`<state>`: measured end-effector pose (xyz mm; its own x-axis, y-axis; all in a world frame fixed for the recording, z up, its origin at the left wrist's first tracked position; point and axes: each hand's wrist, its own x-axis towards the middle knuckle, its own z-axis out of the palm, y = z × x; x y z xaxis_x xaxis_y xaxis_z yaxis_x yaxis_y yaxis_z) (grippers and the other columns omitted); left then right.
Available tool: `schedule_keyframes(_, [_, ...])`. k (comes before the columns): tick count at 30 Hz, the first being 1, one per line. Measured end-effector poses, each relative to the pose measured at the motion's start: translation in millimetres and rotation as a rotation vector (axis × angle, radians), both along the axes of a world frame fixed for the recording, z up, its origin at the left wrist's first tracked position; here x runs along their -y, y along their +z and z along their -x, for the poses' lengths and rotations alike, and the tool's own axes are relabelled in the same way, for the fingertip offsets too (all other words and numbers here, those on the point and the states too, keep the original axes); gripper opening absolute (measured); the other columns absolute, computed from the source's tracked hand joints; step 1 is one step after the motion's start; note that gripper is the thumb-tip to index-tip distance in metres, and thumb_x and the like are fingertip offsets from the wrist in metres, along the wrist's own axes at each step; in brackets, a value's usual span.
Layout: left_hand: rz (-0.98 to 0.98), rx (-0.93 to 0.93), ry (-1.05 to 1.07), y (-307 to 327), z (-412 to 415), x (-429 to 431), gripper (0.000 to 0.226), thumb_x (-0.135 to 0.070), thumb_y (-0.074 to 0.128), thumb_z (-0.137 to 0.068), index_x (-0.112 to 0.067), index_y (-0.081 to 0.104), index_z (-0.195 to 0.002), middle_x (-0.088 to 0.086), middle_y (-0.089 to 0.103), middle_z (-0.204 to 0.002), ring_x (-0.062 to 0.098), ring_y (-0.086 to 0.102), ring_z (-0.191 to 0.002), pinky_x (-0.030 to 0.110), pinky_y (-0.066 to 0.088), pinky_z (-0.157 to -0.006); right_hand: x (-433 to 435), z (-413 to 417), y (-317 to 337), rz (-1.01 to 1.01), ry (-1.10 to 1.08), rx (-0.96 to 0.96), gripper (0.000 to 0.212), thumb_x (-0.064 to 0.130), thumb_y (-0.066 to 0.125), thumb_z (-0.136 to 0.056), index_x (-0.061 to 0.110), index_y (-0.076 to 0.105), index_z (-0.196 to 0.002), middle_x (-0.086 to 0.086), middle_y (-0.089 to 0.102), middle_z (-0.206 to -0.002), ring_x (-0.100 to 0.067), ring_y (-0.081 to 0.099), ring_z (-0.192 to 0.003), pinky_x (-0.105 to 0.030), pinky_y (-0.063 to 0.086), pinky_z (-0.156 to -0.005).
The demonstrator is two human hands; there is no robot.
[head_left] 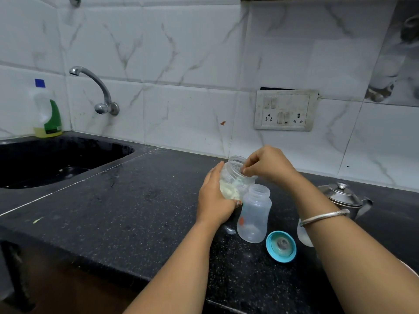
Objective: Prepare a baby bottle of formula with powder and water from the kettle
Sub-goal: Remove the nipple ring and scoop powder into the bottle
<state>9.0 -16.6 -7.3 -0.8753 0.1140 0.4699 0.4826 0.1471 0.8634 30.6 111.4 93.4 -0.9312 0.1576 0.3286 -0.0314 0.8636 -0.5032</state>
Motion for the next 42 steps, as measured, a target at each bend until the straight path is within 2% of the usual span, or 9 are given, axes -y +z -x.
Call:
schedule_keyframes(2, [0.019,-0.027,-0.004,-0.6,-0.9,0.5,0.095,-0.006,0.079,-0.062,-0.031,0.034,-0.141,-0.013,0.039,-0.141,0.005,0.043,-0.122,0.015,0.034,-0.090,7.8,3.6,0.6,-0.221,-0.034,0.040,0.023,0.011,0.066,-0.074,0.028,0.067,-0.058,0.006,0.069,-0.073,-0.014,0.062,-0.071,-0.029,0.053,-0.061])
schedule_keyframes(6, [0.036,-0.049,0.007,-1.6,0.1,0.9,0.095,-0.004,0.079,-0.060,-0.029,0.036,-0.140,-0.010,0.040,-0.142,0.008,0.042,-0.125,0.015,0.032,-0.095,17.8,7.0,6.0,-0.355,-0.011,0.158,0.030,0.006,0.059,-0.072,0.028,0.064,-0.052,0.009,0.062,-0.064,-0.016,0.053,-0.065,-0.024,0.040,-0.053])
schedule_keyframes(11, [0.040,-0.037,-0.004,-3.2,-0.3,-0.1,0.092,-0.007,0.077,-0.064,-0.032,0.034,-0.141,-0.012,0.039,-0.142,0.009,0.043,-0.125,0.020,0.037,-0.096,16.4,1.2,8.6,-0.139,0.056,0.192,0.022,0.003,0.064,-0.076,0.022,0.072,-0.068,0.007,0.060,-0.062,-0.007,0.047,-0.054,-0.016,0.036,-0.046])
schedule_keyframes(14, [0.059,-0.030,-0.030,-1.0,-1.1,-1.2,0.091,-0.012,0.077,-0.067,-0.032,0.032,-0.142,-0.013,0.038,-0.143,0.008,0.042,-0.125,0.019,0.036,-0.092,10.8,-1.4,8.4,0.027,0.027,0.124,0.017,0.005,0.067,-0.076,0.019,0.071,-0.067,0.005,0.061,-0.061,-0.006,0.047,-0.049,-0.018,0.035,-0.044])
schedule_keyframes(16, [0.055,-0.018,-0.033,0.0,-0.8,-2.0,0.093,-0.014,0.079,-0.065,-0.031,0.031,-0.142,-0.012,0.038,-0.142,0.008,0.044,-0.124,0.020,0.038,-0.093,6.8,-3.7,8.2,0.125,0.008,0.077,0.013,0.004,0.069,-0.076,0.013,0.071,-0.067,0.004,0.060,-0.056,0.000,0.044,-0.035,-0.014,0.031,-0.036])
schedule_keyframes(19, [0.030,0.015,-0.020,-1.0,0.0,-1.6,0.096,-0.016,0.081,-0.059,-0.032,0.033,-0.142,-0.010,0.040,-0.140,0.010,0.046,-0.122,0.025,0.041,-0.095,2.7,-7.7,5.2,0.274,-0.008,0.025,0.006,0.001,0.068,-0.077,0.005,0.071,-0.073,-0.007,0.069,-0.072,0.003,0.039,-0.025,-0.010,0.026,-0.030])
schedule_keyframes(27, [0.012,0.002,-0.016,0.6,-3.1,-0.8,0.093,-0.025,0.083,-0.059,-0.031,0.037,-0.140,-0.013,0.042,-0.135,-0.002,0.042,-0.108,0.016,0.034,-0.085,-5.9,-6.1,-2.1,0.506,-0.040,-0.041,0.009,0.004,0.068,-0.078,0.006,0.068,-0.069,-0.009,0.069,-0.067,-0.009,0.028,-0.035,-0.017,0.022,-0.037])
schedule_keyframes(34, [0.054,-0.012,-0.002,1.0,-4.5,0.5,0.092,-0.024,0.083,-0.061,-0.028,0.036,-0.140,-0.011,0.042,-0.135,-0.001,0.040,-0.108,0.016,0.034,-0.085,-7.1,-9.6,-6.9,0.620,-0.070,-0.071,0.009,0.001,0.066,-0.078,0.003,0.069,-0.071,-0.017,0.068,-0.071,-0.009,0.028,-0.035,-0.016,0.021,-0.036])
schedule_keyframes(42, [0.076,0.013,0.015,-2.6,-1.0,0.4,0.087,-0.026,0.082,-0.058,-0.027,0.040,-0.135,-0.005,0.047,-0.130,0.009,0.049,-0.109,0.023,0.041,-0.086,-13.2,-11.3,-14.0,0.780,-0.167,-0.155,0.007,0.003,0.066,-0.078,0.003,0.067,-0.071,-0.011,0.065,-0.061,-0.010,0.035,-0.038,-0.017,0.025,-0.037])
